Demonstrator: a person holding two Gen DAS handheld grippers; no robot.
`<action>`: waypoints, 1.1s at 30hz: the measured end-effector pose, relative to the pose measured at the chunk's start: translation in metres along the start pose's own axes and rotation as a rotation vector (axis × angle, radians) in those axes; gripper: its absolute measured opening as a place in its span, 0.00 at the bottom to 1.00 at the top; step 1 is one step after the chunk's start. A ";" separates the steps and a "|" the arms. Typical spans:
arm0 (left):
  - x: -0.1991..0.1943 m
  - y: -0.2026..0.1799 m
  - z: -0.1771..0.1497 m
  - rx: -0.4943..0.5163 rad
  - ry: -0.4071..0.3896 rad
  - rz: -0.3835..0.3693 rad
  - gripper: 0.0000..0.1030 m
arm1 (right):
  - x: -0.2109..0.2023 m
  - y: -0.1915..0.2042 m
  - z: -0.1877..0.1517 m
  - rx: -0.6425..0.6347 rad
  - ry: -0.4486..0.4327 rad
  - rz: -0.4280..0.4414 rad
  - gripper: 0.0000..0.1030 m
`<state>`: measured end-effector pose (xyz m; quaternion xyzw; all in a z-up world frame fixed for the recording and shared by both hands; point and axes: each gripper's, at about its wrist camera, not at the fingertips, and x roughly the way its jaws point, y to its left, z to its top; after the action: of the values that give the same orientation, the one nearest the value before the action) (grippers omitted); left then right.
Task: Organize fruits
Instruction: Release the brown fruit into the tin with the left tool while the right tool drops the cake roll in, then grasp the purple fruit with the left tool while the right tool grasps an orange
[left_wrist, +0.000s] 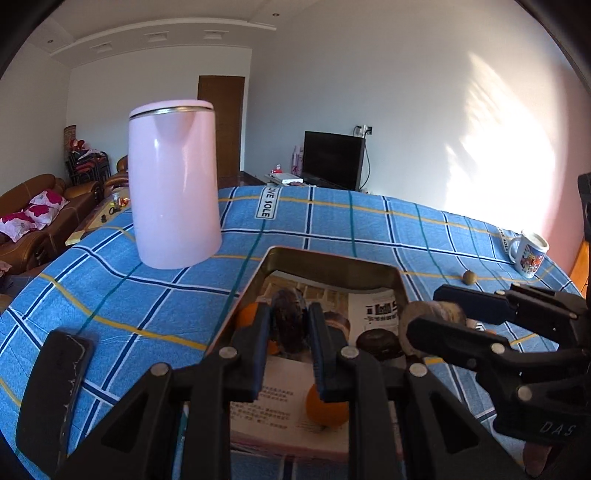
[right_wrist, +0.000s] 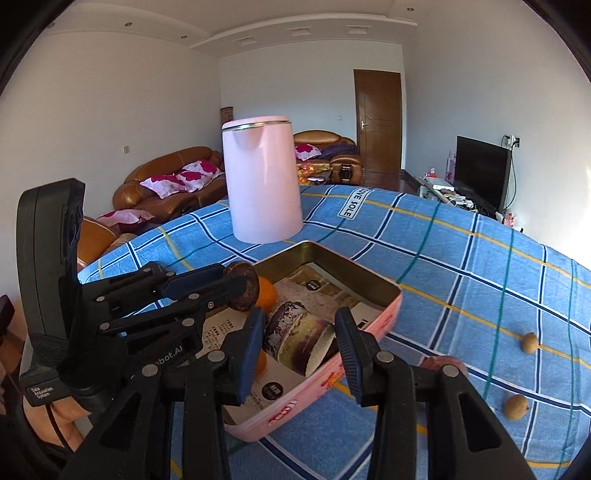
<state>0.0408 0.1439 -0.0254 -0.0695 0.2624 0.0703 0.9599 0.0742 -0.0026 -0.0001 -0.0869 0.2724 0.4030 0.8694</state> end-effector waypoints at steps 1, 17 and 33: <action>0.002 0.003 -0.002 -0.007 0.012 0.000 0.21 | 0.005 0.003 -0.002 -0.003 0.009 0.007 0.40; -0.005 0.008 -0.003 -0.046 0.004 0.014 0.71 | 0.016 0.008 -0.021 -0.038 0.078 -0.047 0.49; -0.008 -0.079 0.005 0.083 0.002 -0.132 0.74 | -0.023 -0.105 -0.059 0.088 0.205 -0.234 0.58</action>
<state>0.0500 0.0671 -0.0091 -0.0466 0.2612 -0.0041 0.9642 0.1175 -0.1086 -0.0439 -0.1205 0.3653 0.2757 0.8809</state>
